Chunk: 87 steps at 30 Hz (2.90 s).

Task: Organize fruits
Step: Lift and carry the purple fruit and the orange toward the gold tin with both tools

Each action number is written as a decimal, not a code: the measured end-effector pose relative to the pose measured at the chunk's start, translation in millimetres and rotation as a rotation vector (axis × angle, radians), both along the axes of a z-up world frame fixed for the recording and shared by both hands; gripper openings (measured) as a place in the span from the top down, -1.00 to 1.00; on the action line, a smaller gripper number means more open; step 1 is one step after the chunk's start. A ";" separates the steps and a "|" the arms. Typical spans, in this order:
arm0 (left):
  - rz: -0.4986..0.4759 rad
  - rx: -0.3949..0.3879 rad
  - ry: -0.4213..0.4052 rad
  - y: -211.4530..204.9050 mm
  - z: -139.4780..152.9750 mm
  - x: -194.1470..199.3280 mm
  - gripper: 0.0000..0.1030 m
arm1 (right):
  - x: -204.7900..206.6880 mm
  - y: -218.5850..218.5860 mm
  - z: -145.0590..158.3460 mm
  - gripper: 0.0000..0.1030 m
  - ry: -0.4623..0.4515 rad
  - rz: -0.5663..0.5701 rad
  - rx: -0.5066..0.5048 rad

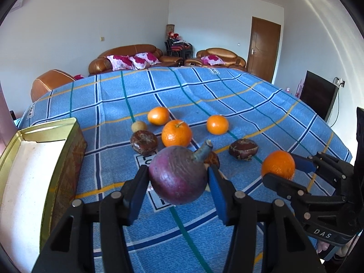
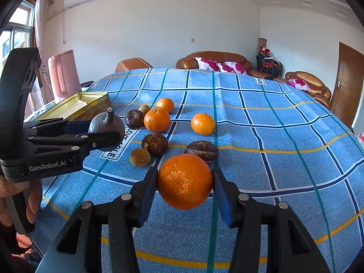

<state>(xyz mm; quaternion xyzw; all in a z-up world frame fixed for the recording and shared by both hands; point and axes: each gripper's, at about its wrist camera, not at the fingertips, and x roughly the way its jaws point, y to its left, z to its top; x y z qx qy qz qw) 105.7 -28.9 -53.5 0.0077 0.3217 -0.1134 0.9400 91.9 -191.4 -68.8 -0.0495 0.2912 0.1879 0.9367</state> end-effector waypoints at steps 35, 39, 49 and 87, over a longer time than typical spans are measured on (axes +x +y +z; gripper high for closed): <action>0.069 -0.015 -0.190 10.0 17.9 -31.0 -0.05 | -23.0 -2.7 6.3 0.03 -0.155 0.015 0.017; 0.074 -0.018 -0.206 10.1 19.4 -33.9 -0.05 | -25.4 -2.8 7.0 0.03 -0.173 0.017 0.017; 0.081 -0.023 -0.237 11.2 21.8 -38.8 -0.05 | -32.0 -2.5 7.7 0.03 -0.212 0.023 0.017; 0.128 -0.027 -0.374 14.2 31.8 -62.1 -0.05 | -53.9 -4.9 9.4 0.03 -0.338 0.051 0.038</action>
